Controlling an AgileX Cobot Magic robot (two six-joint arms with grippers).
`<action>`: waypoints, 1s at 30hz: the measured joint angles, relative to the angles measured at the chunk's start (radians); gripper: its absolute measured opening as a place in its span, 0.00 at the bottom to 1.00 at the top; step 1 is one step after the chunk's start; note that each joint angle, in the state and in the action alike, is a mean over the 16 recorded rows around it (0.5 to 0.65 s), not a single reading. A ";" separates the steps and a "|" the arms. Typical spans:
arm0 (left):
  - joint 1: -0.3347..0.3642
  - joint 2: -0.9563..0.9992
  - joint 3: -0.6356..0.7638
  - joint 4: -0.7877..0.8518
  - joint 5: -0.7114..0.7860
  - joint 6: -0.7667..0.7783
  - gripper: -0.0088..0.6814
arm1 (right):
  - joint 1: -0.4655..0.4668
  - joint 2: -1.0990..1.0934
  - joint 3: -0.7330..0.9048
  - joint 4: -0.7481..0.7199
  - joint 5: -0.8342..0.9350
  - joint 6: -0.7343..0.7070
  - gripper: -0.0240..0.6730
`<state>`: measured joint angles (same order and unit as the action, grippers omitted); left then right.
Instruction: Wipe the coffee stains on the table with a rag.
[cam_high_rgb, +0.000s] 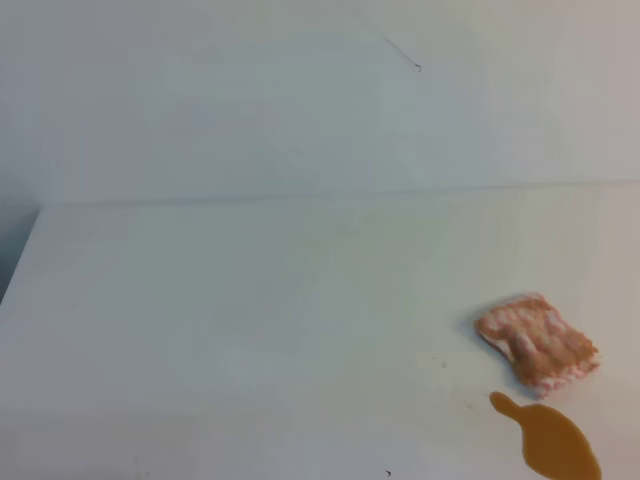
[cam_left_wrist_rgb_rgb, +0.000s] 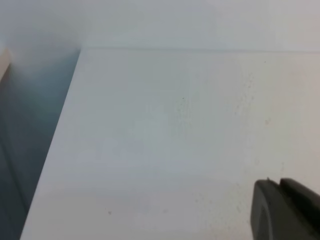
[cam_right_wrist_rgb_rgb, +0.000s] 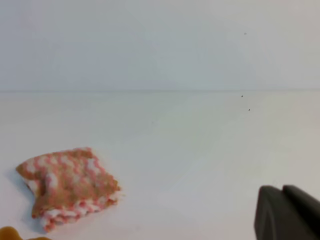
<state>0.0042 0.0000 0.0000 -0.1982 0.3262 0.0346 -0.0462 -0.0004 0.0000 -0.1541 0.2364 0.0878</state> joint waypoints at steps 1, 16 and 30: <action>0.000 0.000 0.000 0.000 0.000 0.000 0.01 | 0.000 -0.003 0.000 0.000 0.000 0.000 0.03; 0.000 0.000 0.000 0.000 0.000 0.000 0.01 | 0.000 -0.017 0.012 -0.003 -0.100 0.000 0.03; 0.000 0.000 0.000 0.000 0.000 0.000 0.01 | 0.000 -0.004 0.000 -0.007 -0.170 -0.023 0.03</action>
<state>0.0042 0.0000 0.0000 -0.1982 0.3262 0.0346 -0.0463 -0.0041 0.0000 -0.1610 0.0661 0.0651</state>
